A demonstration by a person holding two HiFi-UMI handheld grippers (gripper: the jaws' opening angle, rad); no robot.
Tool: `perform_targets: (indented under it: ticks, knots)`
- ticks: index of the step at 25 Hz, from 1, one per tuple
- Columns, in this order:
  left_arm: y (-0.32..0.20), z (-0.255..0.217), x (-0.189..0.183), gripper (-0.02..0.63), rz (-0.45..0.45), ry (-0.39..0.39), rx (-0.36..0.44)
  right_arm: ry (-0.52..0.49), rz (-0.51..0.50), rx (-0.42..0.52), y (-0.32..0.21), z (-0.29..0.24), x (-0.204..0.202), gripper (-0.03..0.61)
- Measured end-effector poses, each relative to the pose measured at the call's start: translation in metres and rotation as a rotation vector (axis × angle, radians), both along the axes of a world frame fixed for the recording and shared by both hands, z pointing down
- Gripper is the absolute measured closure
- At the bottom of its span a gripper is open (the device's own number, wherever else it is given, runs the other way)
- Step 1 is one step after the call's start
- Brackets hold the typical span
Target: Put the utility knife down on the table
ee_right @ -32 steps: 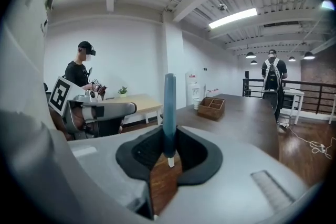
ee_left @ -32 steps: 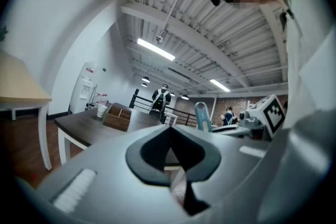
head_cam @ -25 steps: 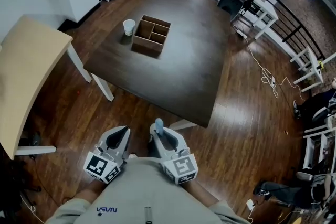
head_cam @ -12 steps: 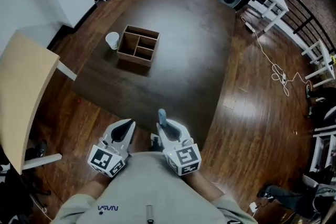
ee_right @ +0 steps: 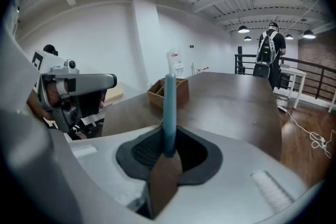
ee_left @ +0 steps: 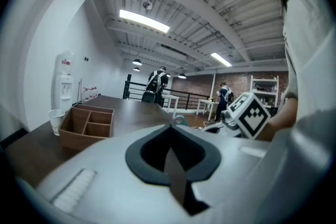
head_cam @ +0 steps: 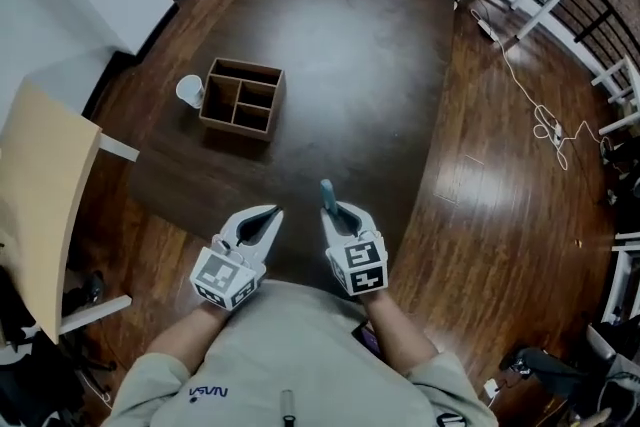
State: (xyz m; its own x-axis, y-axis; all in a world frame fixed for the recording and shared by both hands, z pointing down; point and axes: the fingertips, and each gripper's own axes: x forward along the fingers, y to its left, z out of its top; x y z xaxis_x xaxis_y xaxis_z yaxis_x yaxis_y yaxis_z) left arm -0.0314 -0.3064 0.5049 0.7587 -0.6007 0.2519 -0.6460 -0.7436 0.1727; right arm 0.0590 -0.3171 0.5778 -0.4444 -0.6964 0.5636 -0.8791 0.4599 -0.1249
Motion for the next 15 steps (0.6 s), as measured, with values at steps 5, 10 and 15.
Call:
perform_targets:
  ticks: [5,10,15]
  knots:
    - [-0.012,0.039,0.020,0.612,0.065,-0.068,-0.087,0.082,0.019,-0.073,-0.022,0.044,0.019,0.511]
    - [-0.018,0.074,0.029,0.612,0.109,-0.135,-0.155,0.176,0.011,-0.118,-0.034,0.073,0.028,0.511]
    - [-0.020,0.094,0.035,0.612,0.131,-0.169,-0.202,0.221,-0.025,-0.195,-0.032,0.100,0.025,0.511]
